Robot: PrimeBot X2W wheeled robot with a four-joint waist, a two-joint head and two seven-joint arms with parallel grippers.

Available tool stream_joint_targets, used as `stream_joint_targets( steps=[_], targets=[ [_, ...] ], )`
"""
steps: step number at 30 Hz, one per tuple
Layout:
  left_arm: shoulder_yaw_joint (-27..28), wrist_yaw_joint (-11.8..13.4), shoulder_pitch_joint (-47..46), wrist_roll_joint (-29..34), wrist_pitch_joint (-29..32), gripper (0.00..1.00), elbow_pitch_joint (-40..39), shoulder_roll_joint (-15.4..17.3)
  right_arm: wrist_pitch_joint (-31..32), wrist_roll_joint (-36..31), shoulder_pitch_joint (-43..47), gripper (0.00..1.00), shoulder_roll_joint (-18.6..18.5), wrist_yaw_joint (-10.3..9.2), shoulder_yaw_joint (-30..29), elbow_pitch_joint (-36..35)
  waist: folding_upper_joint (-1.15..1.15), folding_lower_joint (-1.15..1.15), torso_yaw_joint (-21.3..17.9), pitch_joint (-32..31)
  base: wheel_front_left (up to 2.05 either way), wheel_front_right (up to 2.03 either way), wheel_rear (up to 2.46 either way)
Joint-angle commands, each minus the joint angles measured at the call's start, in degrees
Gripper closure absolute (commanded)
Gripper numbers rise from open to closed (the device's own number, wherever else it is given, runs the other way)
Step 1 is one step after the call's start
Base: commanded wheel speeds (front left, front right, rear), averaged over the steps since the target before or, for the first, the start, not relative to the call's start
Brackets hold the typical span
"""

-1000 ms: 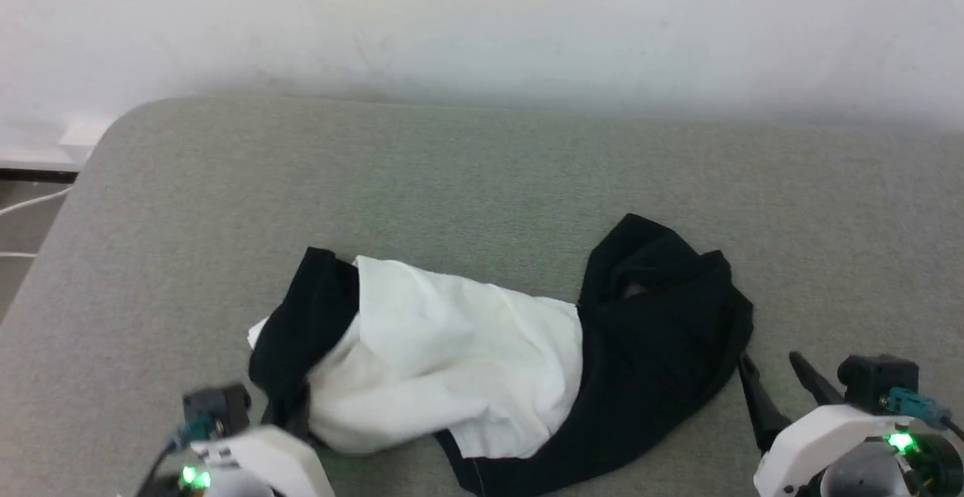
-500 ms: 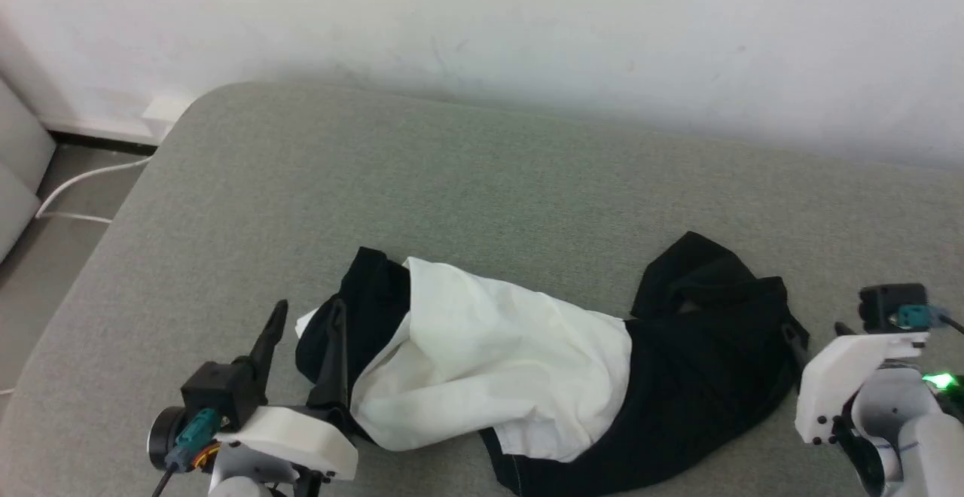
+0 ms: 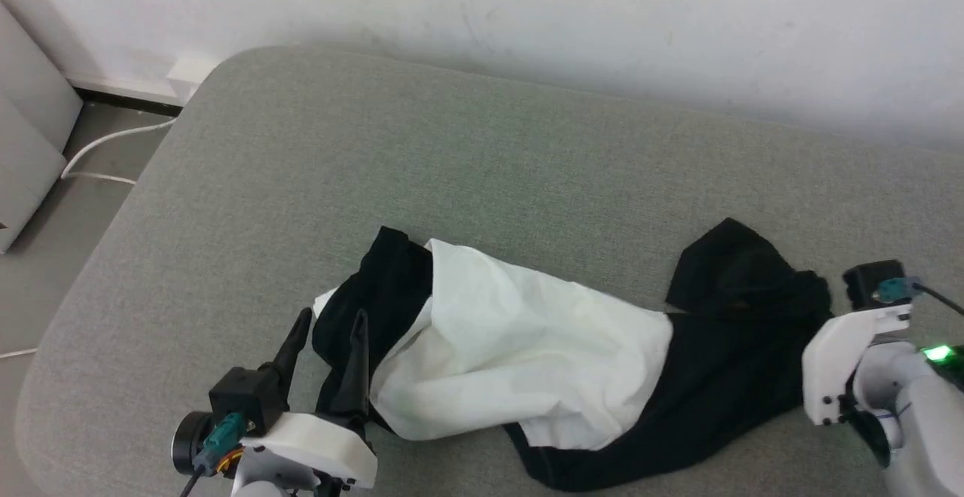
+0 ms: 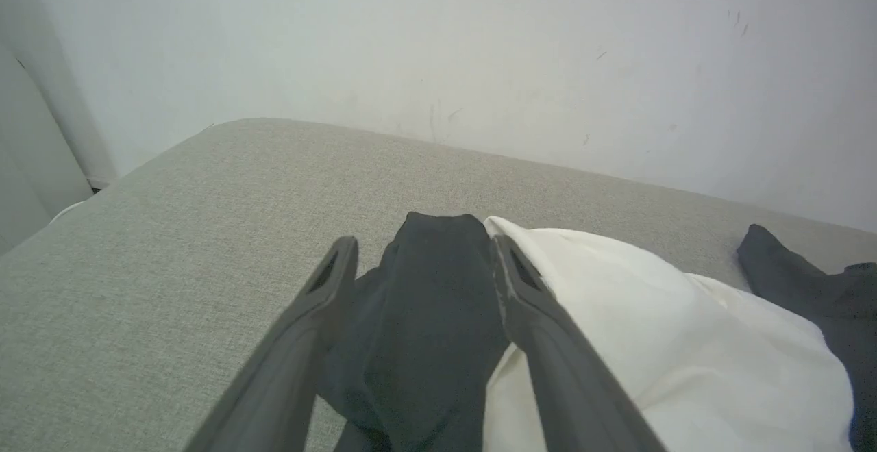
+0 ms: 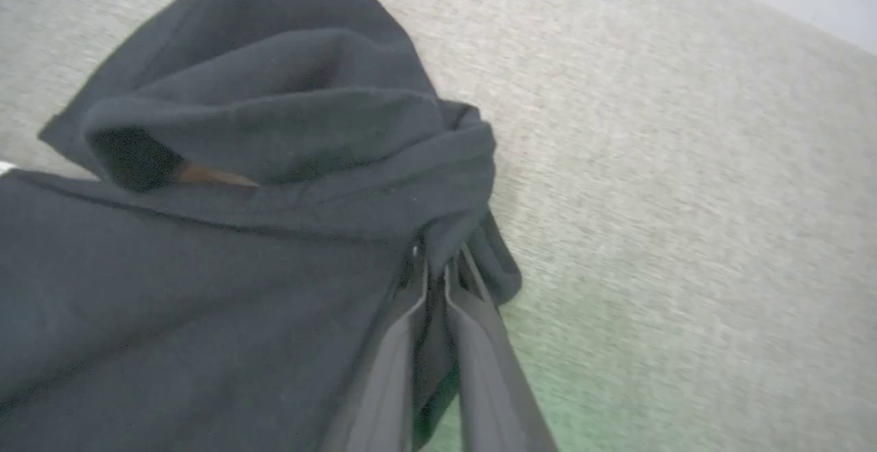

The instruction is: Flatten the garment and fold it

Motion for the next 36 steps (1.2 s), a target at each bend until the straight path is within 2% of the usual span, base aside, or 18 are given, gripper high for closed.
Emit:
stream_joint_targets(
  steps=[1, 7, 10, 13, 14, 15, 19, 23, 29, 36],
  targets=[
    [0.2, -0.2, -0.8, 0.5, -0.3, 0.00, 0.2, -0.1, -0.7, -0.8, 0.1, 1.00, -1.0, -0.15, -0.5, 1.0, 0.00, -0.01, -0.7, -0.2, 0.00, 0.00, 0.00],
    [1.2, -0.6, -0.8, 0.8, -0.3, 0.00, 0.8, 0.3, -4.3, -4.4, 0.6, 1.00, -6.1, -0.15, -4.9, -1.8, 0.00, -0.01, -3.5, -2.1, 0.00, 0.00, 0.00],
    [1.2, -0.9, -0.6, 0.7, -0.3, 0.00, 1.3, 0.6, -2.7, -6.0, 3.7, 1.00, -8.5, -0.15, -7.6, -5.5, 0.00, -0.01, -5.1, -2.9, 0.00, 0.00, 0.00],
    [1.1, -1.2, -0.6, 0.5, -0.2, 0.00, 1.9, 0.7, 0.5, -6.0, 8.3, 1.00, -9.2, -0.15, -9.0, -8.6, 0.00, -0.01, -6.8, -3.2, 0.00, 0.00, 0.00],
    [1.0, -1.3, -0.6, 0.4, -0.1, 0.00, 2.1, 0.7, 1.2, -5.3, 9.6, 0.71, -8.9, -0.15, -8.9, -9.4, 0.00, -0.01, -7.4, -3.1, 0.00, 0.00, 0.00],
    [0.8, -1.5, -0.7, 0.3, 0.1, 0.00, 2.3, 0.7, 1.5, -4.6, 10.5, 0.00, -8.5, -0.15, -9.3, -10.1, 0.00, -0.01, -7.8, -3.0, 0.00, 0.00, 0.00],
    [-1.5, -3.8, -1.3, -0.4, 3.6, 0.00, 3.6, 0.8, 0.4, -3.5, 12.1, 0.00, -5.7, -0.15, -10.9, -13.9, 0.00, -0.01, -9.3, -2.5, 0.00, 0.00, 0.00],
    [-3.8, -6.2, -1.5, -1.7, 11.1, 0.00, 4.7, 1.9, -2.4, -3.0, 12.2, 0.00, -2.1, -0.15, -12.0, -19.9, 0.00, -0.01, -10.5, -2.1, 0.00, 0.00, 0.00],
    [-4.3, -3.8, -2.4, -0.8, 24.7, 0.00, 4.2, 6.5, -4.3, -1.6, 14.1, 0.00, 3.4, -0.15, -12.4, -28.4, 0.00, -0.01, -11.8, -1.2, 0.00, 0.00, 0.00],
    [-6.9, -6.8, -4.5, -2.1, 36.2, 0.00, 4.1, 9.4, -3.7, -1.1, 15.2, 0.00, 7.0, -0.15, -10.9, -33.2, 0.00, -0.01, -13.1, 1.2, 0.00, 0.00, 0.00]
  ],
)
